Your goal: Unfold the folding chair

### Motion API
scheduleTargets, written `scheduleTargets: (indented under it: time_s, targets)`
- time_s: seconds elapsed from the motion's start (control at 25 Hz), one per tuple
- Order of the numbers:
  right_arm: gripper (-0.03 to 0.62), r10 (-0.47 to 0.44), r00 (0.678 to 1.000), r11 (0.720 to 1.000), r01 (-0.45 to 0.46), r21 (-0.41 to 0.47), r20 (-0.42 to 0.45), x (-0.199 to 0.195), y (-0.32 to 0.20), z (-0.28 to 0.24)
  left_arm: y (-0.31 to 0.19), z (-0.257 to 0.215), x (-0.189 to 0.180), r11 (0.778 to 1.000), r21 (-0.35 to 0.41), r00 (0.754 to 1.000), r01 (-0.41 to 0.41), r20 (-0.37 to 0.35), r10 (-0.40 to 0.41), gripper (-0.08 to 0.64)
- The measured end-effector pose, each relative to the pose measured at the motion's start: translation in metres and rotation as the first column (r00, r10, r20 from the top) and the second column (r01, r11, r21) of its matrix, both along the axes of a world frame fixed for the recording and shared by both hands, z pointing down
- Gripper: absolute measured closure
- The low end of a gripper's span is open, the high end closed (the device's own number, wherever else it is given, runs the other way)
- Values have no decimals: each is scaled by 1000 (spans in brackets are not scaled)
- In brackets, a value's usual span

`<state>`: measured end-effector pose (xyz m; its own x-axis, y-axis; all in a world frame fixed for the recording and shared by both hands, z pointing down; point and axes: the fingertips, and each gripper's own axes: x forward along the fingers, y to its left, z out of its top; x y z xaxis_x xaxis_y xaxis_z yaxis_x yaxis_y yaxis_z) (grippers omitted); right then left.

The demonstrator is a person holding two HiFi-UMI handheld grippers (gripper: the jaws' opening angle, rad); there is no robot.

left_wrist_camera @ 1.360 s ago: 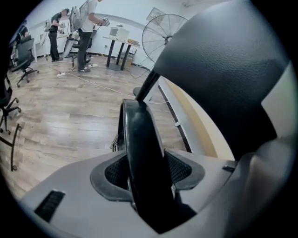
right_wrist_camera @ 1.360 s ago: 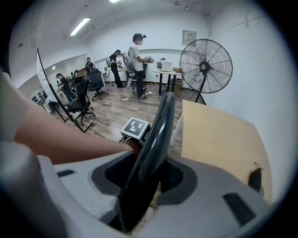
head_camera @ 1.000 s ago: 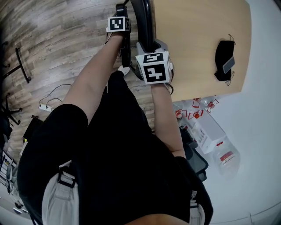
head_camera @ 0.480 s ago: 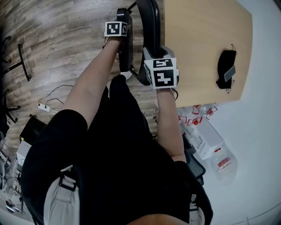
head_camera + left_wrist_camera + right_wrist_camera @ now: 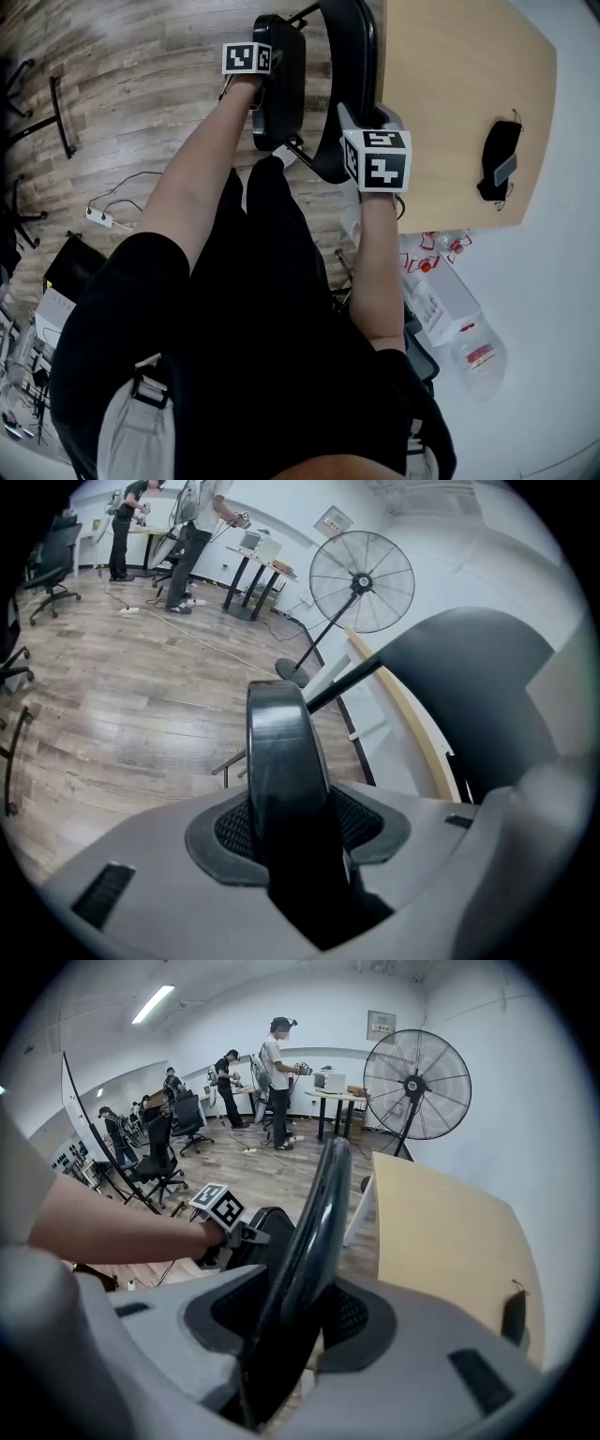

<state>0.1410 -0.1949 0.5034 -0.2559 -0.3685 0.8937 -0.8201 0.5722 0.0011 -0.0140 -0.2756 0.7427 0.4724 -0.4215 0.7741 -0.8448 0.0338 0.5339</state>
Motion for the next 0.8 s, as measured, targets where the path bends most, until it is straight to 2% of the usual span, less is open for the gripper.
scheduleTargets:
  time_s: [0.4,0.8]
  targets:
    - [440,22,1000,1000,-22,-21,2,-9,0,24,18,40,-79,999,-13,995,36,-93,-37,348]
    - [440,24,999,999,-23,-32,34,-34,5,41,30,75,-135,1000,15,979,23,-202,-20,342]
